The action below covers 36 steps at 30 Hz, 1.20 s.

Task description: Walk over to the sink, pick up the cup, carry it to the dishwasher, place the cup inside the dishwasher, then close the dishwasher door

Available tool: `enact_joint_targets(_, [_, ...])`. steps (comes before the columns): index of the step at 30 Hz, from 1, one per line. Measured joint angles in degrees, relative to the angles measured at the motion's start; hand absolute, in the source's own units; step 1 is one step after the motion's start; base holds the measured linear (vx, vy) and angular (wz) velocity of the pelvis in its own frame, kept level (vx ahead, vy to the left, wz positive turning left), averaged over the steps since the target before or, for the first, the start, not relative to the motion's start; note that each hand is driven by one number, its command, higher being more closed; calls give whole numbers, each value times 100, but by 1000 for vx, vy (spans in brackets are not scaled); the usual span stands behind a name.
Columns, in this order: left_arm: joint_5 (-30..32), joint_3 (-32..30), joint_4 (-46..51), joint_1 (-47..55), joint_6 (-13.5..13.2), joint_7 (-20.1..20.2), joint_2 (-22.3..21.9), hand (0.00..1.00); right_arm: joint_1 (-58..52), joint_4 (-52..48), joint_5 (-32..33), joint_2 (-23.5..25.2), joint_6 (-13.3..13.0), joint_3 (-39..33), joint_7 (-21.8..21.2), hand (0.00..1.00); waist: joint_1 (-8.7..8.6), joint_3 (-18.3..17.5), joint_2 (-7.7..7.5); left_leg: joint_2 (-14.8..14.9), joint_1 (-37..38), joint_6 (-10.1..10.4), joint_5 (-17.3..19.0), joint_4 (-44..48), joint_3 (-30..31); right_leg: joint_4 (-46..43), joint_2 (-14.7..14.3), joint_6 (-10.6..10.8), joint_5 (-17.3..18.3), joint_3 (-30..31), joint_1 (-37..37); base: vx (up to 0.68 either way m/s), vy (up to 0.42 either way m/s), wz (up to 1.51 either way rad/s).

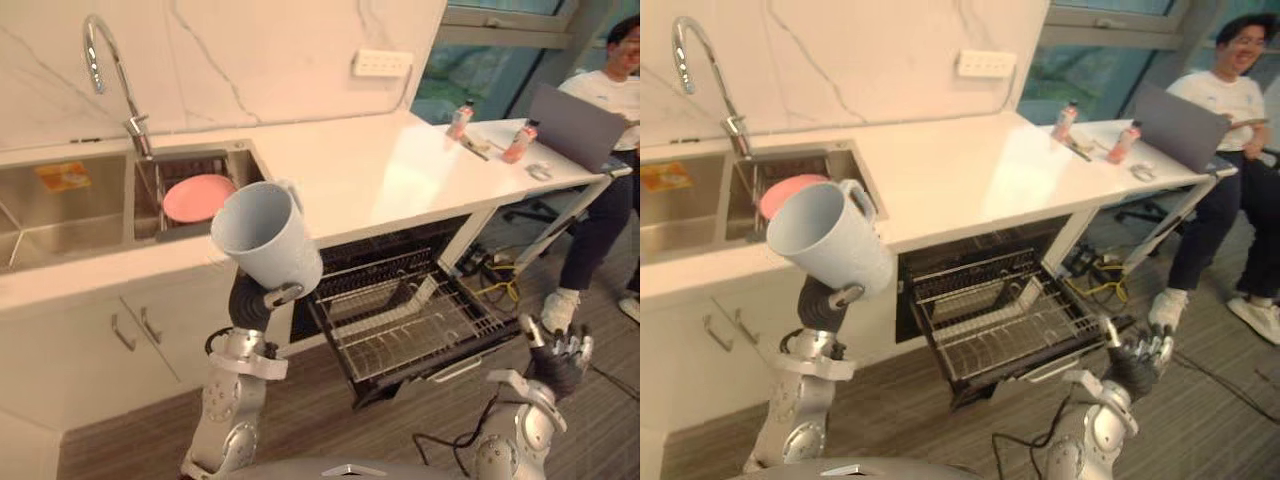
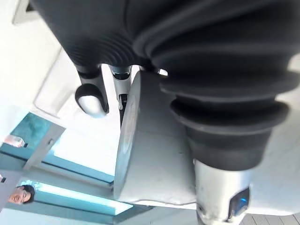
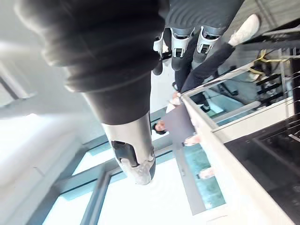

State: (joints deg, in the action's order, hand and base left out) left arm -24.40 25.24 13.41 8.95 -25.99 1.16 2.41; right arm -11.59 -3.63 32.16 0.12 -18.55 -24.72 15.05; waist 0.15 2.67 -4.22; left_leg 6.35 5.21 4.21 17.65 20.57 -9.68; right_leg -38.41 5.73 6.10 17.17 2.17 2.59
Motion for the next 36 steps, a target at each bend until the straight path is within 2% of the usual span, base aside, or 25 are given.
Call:
enact_joint_targets(1, [7,-3,-13,-27,0,-25,20,100,80,25,-5,2,6,7,-31,0,3,0,-15,-23,82,-3,1,-54,-124,-243,123,3,-83,-244,155,67,128,-99])
enact_joint_targets(2, [120,-18,-42,-39,8,-150,49,100,243,71,-76,-18,32,1,-147,0,-10,-4,37,7,269,-5,0,-178,-337,-485,328,21,-317,-812,313,63,102,-94])
enact_joint_targets(4, [245,-91,-61,-46,57,-317,86,100,523,335,-108,-112,67,87,-272,0,-70,-23,211,121,473,-22,-11,-395,-481,-513,514,-87,-581,-1625,401,77,83,-113])
enact_joint_targets(5, [313,-251,-71,-74,60,-378,89,100,717,555,-109,-162,134,254,-366,0,-69,7,307,158,536,-28,-15,-514,-524,-214,553,-196,-159,-2045,510,88,22,-133])
enact_joint_targets(6, [330,-397,-116,-140,61,-435,96,100,813,653,-110,-160,152,420,-415,0,-55,-3,231,143,540,-24,-10,-532,-648,330,596,-262,-178,-2340,562,105,-23,-139])
enact_joint_targets(7, [329,-527,-228,-237,69,-475,99,100,848,683,-114,-141,167,550,-470,0,-44,1,122,117,545,-2,13,-511,-767,920,575,-398,-413,-2592,539,125,-53,-117])
enact_joint_targets(8, [330,-591,-507,-382,141,-484,91,100,858,680,-124,-185,190,602,-520,0,-59,38,224,238,560,44,79,-436,-740,1346,312,-484,-590,-2648,347,111,-48,-93])
enact_joint_targets(9, [339,-611,-644,-427,272,-478,100,100,839,679,-133,-224,214,635,-648,0,-142,109,353,332,516,53,65,-376,-728,1723,123,-526,-800,-2606,191,74,-23,-66])
enact_joint_targets(12, [500,-620,-740,-427,350,-458,30,100,819,682,-284,-500,266,629,-953,0,-218,125,554,238,704,60,-12,-998,-590,2095,-26,-436,-1052,-2433,112,4,52,-37])
enact_joint_targets(14, [564,-685,-738,-432,350,-459,27,100,820,680,-281,-567,275,655,-1153,0,-224,123,567,194,709,42,-42,-1040,-593,2356,-47,-376,-1233,-2426,17,-12,102,-7])
enact_joint_targets(15, [588,-781,-730,-424,348,-461,64,100,835,679,-277,-592,275,672,-1350,0,-196,124,578,173,714,34,-51,-1036,-597,2777,-112,-354,-1511,-2422,-158,-49,143,-3])
enact_joint_targets(18, [610,-1021,-717,-417,342,-566,108,100,1013,679,-273,-689,277,1006,-1696,0,-118,125,565,25,645,-12,-78,-1001,-628,3354,-110,-294,-1879,-2311,-279,-47,108,-8])
enact_joint_targets(20, [655,-1072,-716,-382,339,-689,113,100,1127,673,-275,-692,280,1154,-1911,0,-100,126,563,-12,507,-11,-76,-849,-632,3513,-102,-308,-1959,-2301,-284,-37,41,-3])
enact_joint_targets(23, [673,-1148,-712,-170,324,-842,108,100,1230,587,-279,-705,385,1418,-2252,0,-62,186,575,176,-142,150,23,469,-590,3667,-106,-354,-1950,-2322,-361,-27,-32,9])
enact_joint_targets(24, [672,-1169,-710,-75,281,-866,80,100,1222,419,-285,-784,425,1534,-2350,0,-38,325,692,437,-527,167,6,1510,-585,3730,-171,-335,-1910,-2342,-527,-33,-41,4])
enact_joint_targets(25, [673,-1171,-708,-22,274,-867,67,100,1223,327,-284,-827,439,1564,-2429,0,-25,382,798,598,-684,166,-38,1984,-562,3751,-249,-338,-1880,-2340,-611,-22,-20,-3])
enact_joint_targets(26, [729,-1213,-704,111,268,-857,64,100,1220,181,-281,-867,469,1595,-2532,0,-10,492,863,798,-1020,100,-290,2787,-438,3817,-313,-361,-1820,-2306,-773,40,29,-19])
enact_joint_targets(27, [825,-1201,-676,264,226,-847,73,100,1223,164,-280,-862,465,1668,-2629,0,26,477,882,801,-1094,74,7,2759,-436,3795,-256,-370,-1757,-2229,-836,69,35,-19])
enact_joint_targets(28, [897,-1186,-658,301,203,-842,72,100,1221,140,-279,-863,464,1685,-2644,0,24,480,879,780,-1126,56,156,2526,-462,3791,-209,-351,-1741,-2205,-853,103,52,-24])
enact_joint_targets(29, [1013,-1168,-607,331,159,-843,67,100,1223,92,-278,-863,464,1756,-2675,0,25,484,869,686,-1192,-8,293,1859,-449,3789,-93,-328,-1726,-2154,-841,107,77,-18])
enact_joint_targets(31, [1209,-1165,-490,328,58,-952,54,100,1219,12,-272,-868,463,1918,-2713,0,-12,483,872,574,-1225,4,22,594,-444,3784,69,-262,-1710,-2123,-836,111,130,-23])
enact_joint_targets(32, [1411,-1163,-478,308,-53,-1139,31,100,1219,4,-240,-903,454,2046,-2738,0,-1,462,898,488,-1078,-10,-799,63,-459,3767,130,-79,-1740,-2004,-845,150,136,-31])
enact_joint_targets(33, [1531,-1158,-467,269,-74,-1336,30,100,1217,-10,-155,-855,463,2218,-2775,0,-16,355,820,290,-971,-70,-891,-193,-533,3831,248,2,-1819,-1912,-844,173,135,-23])
enact_joint_targets(34, [1580,-1159,-472,180,-74,-1428,45,100,1229,-33,-70,-842,460,2294,-2865,0,-43,339,755,219,-978,-110,-929,-224,-556,3861,310,9,-1827,-1896,-826,182,111,1])
enact_joint_targets(36, [1864,-1154,-517,-214,-66,-1979,116,100,1375,-44,-3,-842,460,2461,-3123,0,-22,346,593,56,-980,-191,-986,-355,-569,3974,416,56,-1890,-1881,-830,132,98,12])
